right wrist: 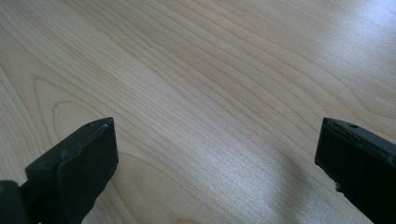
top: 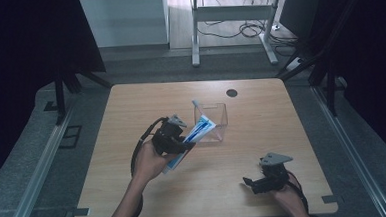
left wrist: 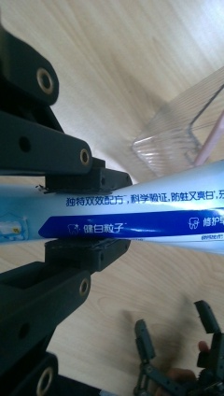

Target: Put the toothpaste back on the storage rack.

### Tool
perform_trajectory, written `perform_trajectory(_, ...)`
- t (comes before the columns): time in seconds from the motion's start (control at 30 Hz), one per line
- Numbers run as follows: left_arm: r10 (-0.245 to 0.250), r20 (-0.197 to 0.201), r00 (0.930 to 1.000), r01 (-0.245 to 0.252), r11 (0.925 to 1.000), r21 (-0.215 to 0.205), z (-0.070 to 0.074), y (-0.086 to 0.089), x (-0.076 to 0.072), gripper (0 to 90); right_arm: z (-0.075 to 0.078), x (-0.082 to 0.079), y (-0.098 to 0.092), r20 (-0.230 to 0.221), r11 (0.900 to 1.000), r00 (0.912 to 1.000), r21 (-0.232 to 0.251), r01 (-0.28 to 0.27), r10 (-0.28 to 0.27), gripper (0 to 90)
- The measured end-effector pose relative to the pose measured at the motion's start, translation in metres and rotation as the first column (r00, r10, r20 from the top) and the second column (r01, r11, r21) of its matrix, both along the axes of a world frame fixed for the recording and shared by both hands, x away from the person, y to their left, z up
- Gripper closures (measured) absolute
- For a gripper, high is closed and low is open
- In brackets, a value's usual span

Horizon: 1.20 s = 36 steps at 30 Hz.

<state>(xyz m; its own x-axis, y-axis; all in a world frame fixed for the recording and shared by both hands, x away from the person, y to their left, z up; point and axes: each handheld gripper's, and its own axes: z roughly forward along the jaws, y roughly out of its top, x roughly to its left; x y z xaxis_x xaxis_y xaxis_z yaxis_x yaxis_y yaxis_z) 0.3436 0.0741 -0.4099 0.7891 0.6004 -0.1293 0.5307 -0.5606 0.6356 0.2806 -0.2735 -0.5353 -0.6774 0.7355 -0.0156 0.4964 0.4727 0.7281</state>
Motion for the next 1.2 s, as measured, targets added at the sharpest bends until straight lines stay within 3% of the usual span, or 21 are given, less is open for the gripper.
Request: perform_trajectory(1.2,0.073,0.066,0.9951,-0.068,0.9945,-0.079,0.016,-0.036,0.053,71.4,0.000,0.000,-0.001,0.004,1.000,1.0000,-0.001,-0.009,0.009,0.0)
